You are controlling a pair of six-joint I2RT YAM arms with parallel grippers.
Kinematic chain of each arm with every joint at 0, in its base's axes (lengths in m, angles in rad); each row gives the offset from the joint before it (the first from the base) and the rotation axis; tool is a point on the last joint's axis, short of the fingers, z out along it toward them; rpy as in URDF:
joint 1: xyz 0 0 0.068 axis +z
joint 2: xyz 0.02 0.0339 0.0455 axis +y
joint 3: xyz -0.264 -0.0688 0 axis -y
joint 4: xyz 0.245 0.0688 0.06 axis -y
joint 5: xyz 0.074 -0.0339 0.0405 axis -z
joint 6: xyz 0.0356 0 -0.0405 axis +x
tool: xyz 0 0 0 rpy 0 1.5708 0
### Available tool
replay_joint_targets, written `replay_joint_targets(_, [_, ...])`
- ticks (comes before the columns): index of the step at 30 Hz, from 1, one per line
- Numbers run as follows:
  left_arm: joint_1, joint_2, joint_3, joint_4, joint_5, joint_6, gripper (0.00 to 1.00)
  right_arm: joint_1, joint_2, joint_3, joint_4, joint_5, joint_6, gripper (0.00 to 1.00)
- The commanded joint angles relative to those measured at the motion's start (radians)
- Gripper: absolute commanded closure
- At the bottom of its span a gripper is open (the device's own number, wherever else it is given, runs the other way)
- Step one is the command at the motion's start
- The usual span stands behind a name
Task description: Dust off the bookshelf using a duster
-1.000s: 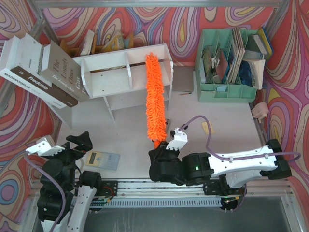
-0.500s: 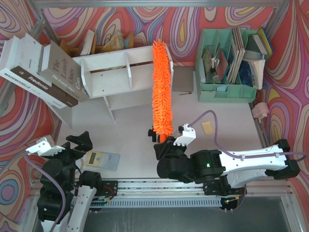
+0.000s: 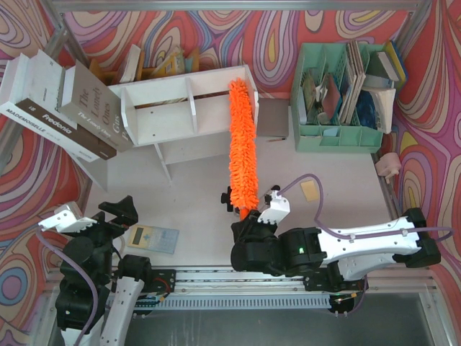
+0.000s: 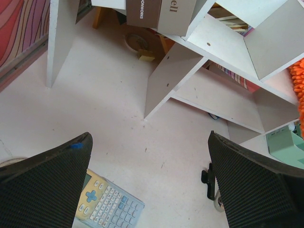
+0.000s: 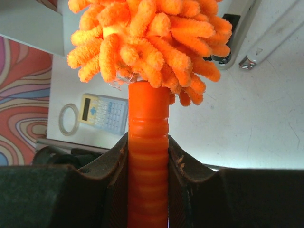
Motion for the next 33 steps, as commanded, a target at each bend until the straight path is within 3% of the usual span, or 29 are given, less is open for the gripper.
replay_joint_targets(1, [-0.008,0.002,-0.005,0.005,0.002,-0.005,0.01,-0.006,0.008,-0.021,-0.024,0.027,0.059,1.0])
replay_joint_targets(7, [-0.008,0.002,-0.005,0.006,0.003,-0.005,0.01,-0.007,0.012,0.031,-0.008,0.059,-0.027,1.0])
replay_joint_targets(12, [-0.008,0.002,-0.005,0.006,0.003,-0.005,0.01,-0.006,-0.018,0.046,0.149,0.073,-0.208,1.0])
replay_joint_targets(15, [-0.008,0.003,-0.005,0.006,0.002,-0.005,0.01,-0.006,-0.018,0.033,0.28,0.043,-0.313,1.0])
replay_joint_targets(23, [-0.008,0.004,-0.005,0.007,0.003,-0.005,0.01,-0.006,0.109,0.07,0.382,-0.088,-0.402,1.0])
replay_joint_targets(27, [-0.008,0.003,-0.005,0.006,0.002,-0.005,0.01,-0.007,0.141,0.072,0.377,-0.12,-0.389,1.0])
replay_joint_targets(33, [-0.008,0.0,-0.005,0.005,-0.002,-0.005,0.01,-0.01,0.092,-0.005,0.256,-0.091,-0.19,1.0])
